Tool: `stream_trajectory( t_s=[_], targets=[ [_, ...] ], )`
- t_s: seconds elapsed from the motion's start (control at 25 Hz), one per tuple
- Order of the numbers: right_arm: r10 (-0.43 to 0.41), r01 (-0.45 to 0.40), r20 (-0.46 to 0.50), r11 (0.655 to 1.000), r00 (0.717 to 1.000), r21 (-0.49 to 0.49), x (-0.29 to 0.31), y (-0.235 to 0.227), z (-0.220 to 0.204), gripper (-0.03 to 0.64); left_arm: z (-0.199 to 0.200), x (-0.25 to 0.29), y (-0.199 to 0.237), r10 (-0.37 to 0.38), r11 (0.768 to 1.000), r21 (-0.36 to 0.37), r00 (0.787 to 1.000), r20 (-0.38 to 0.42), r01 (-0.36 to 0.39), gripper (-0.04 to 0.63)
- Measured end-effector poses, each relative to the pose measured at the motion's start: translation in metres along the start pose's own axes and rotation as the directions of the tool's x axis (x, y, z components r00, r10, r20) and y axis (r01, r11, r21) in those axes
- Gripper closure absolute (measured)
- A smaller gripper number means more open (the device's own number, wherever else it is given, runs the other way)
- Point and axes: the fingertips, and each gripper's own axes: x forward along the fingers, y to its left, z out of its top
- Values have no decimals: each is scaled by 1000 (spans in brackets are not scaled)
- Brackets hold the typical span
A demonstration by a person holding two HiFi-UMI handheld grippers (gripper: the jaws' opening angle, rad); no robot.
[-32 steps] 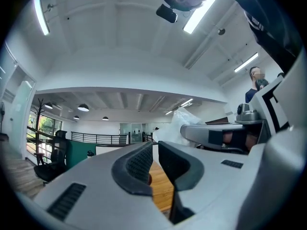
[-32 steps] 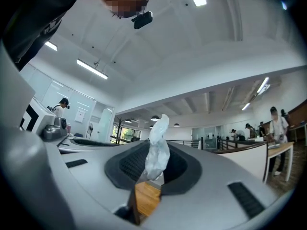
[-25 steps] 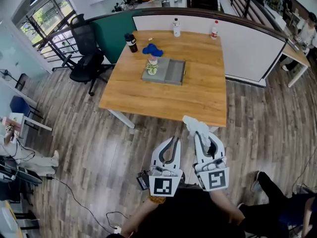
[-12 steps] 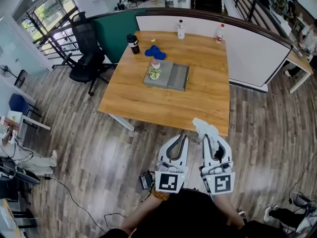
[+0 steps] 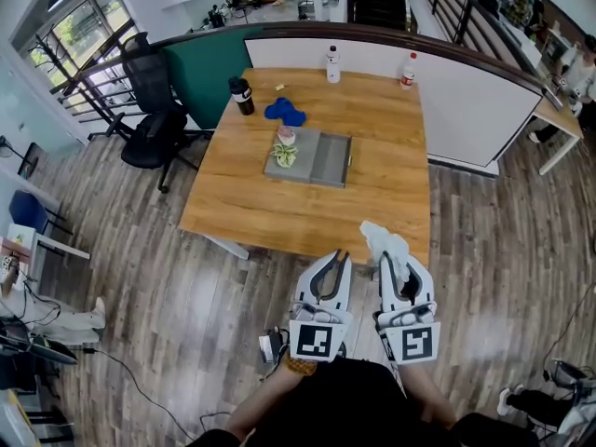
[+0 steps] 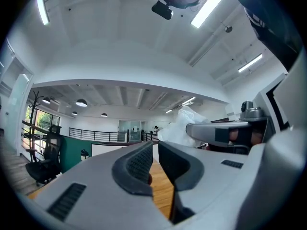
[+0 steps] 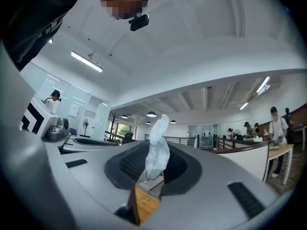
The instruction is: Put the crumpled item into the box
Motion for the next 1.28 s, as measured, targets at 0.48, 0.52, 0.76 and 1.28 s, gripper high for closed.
stream_trajectory(
  t_s=[0.48,0.52,0.76,1.28],
  targets=[
    [-9,7,-53,999,999,-31,58,4,-12,545,0,44,51,-37,999,-20,999,22,37,543],
    [-13,11,-55,999,998,-34,64,5,-13,545,0,47,56,-41,999,-24,999,25,41,543],
    [-27,24,-67,999,997,-47,98,15,-12,545,4,64,90,-51,998,-37,998,39,52,543],
    [16,-20,-64,998,998,-61,180,56,-25,545,-5,77,182,5,998,-60,999,32,-3,543]
  ],
)
